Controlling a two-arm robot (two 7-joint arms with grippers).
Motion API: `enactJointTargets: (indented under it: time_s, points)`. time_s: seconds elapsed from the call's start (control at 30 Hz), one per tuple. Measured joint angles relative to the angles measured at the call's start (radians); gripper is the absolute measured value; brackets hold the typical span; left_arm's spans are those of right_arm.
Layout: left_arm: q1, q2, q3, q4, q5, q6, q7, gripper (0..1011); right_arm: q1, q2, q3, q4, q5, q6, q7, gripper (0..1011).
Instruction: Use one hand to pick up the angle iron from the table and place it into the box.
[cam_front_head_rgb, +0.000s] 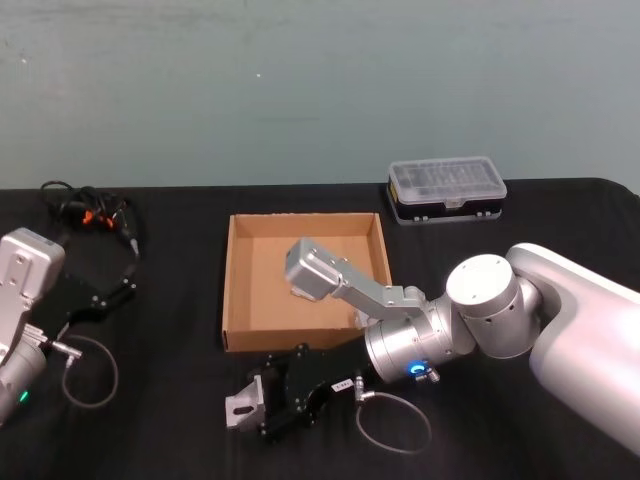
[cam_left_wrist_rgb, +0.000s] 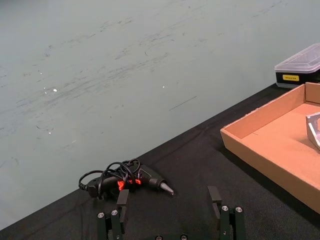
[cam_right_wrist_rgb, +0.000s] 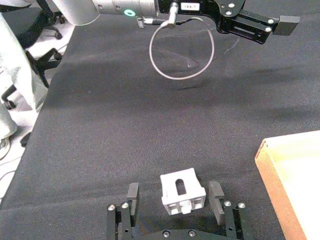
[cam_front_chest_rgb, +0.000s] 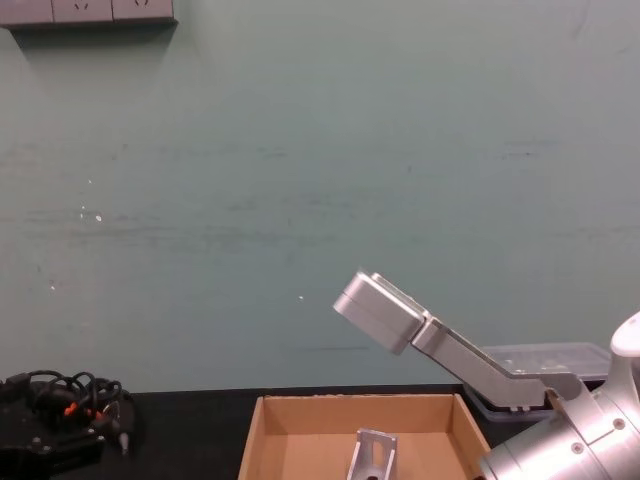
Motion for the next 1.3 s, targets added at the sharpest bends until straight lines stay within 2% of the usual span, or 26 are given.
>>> enactJointTargets:
  time_s: [0.13,0.43,0.5,0.93,1.3]
  points:
    - [0.000,0.000,0.000,0.000,0.000,0.000,0.000,1000,0.000,0.000,0.000,0.000,0.000,0.000,0.000,826]
    - [0.000,0.000,0.000,0.000,0.000,0.000,0.000,1000,-0.001,0.001,0.001,-0.001,0.001,0.000,-0.001,520]
    - [0.000,0.000,0.000,0.000,0.000,0.000,0.000,1000,-0.001,0.001,0.001,-0.002,0.001,0.000,-0.001,483]
    - [0.000,0.000,0.000,0.000,0.000,0.000,0.000,1000,-0.003,0.002,0.004,-0.004,0.002,-0.002,-0.003,481]
    - [0.000,0.000,0.000,0.000,0.000,0.000,0.000,1000,-0.034,0.036,0.074,-0.064,0.071,-0.065,-0.009,481]
